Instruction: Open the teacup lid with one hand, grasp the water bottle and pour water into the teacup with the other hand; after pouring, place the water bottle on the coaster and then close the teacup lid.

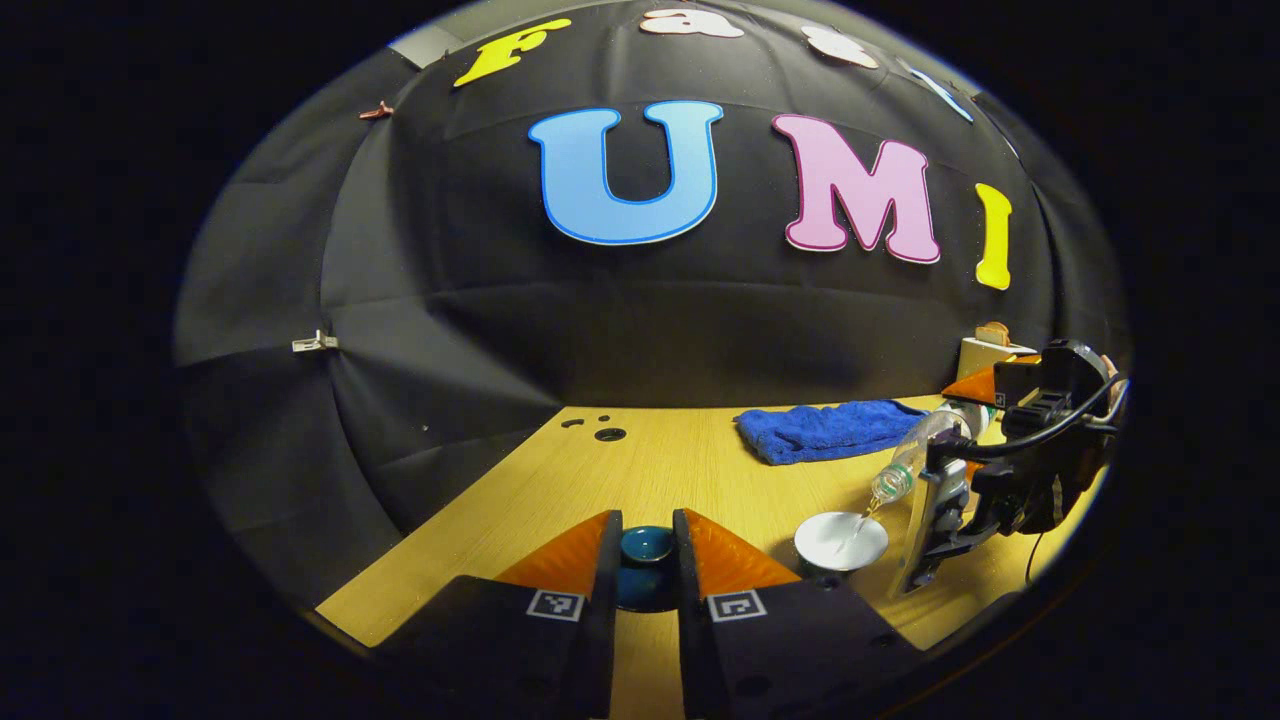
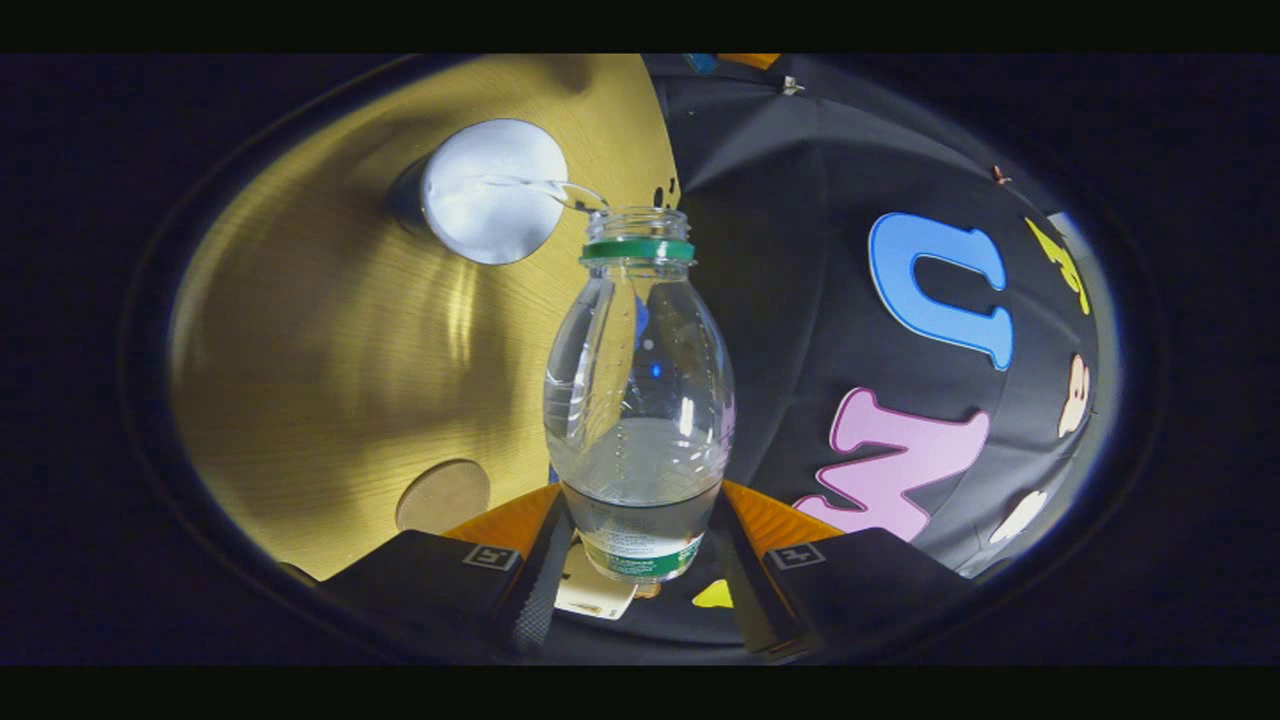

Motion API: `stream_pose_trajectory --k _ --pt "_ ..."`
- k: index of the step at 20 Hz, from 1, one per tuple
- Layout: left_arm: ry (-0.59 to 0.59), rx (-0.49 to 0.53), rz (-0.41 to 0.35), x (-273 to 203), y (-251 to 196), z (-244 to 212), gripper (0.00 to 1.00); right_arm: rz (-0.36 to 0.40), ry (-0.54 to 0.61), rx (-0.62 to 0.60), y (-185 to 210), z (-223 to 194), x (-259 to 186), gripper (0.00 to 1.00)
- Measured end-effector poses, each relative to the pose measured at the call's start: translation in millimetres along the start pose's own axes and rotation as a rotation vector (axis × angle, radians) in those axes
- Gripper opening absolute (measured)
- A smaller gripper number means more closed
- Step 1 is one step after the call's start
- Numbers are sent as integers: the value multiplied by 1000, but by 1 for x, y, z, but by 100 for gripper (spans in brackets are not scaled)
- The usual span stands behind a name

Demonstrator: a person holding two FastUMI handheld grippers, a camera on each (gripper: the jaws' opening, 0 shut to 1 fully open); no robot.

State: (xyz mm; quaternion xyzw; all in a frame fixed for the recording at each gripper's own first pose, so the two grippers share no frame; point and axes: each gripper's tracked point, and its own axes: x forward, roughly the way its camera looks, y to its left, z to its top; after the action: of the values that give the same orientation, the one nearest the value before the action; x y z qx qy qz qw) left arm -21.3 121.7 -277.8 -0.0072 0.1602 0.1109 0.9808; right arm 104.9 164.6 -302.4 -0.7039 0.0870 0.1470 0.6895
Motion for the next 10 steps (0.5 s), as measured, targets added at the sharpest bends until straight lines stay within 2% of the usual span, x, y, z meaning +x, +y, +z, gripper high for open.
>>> stream_pose_trajectory --k 2,3,5,6,8,10 --pt "2 -2 2 1 1 -1 30 -5 1 -6 -1 0 -1 74" --pt "2 -3 1 1 1 0 27 -8 2 -9 -2 -1 1 74" --pt "2 -4 1 0 0 0 27 -14 2 -17 -5 -2 3 72" --pt "2 -4 0 1 0 -1 30 -19 1 -23 -6 -3 4 72" --pt "4 -2 -2 1 0 -2 27 -30 -4 -41 -10 -3 5 75" --pt "6 0 -3 3 0 -4 30 -42 -9 -52 -13 -4 6 72"
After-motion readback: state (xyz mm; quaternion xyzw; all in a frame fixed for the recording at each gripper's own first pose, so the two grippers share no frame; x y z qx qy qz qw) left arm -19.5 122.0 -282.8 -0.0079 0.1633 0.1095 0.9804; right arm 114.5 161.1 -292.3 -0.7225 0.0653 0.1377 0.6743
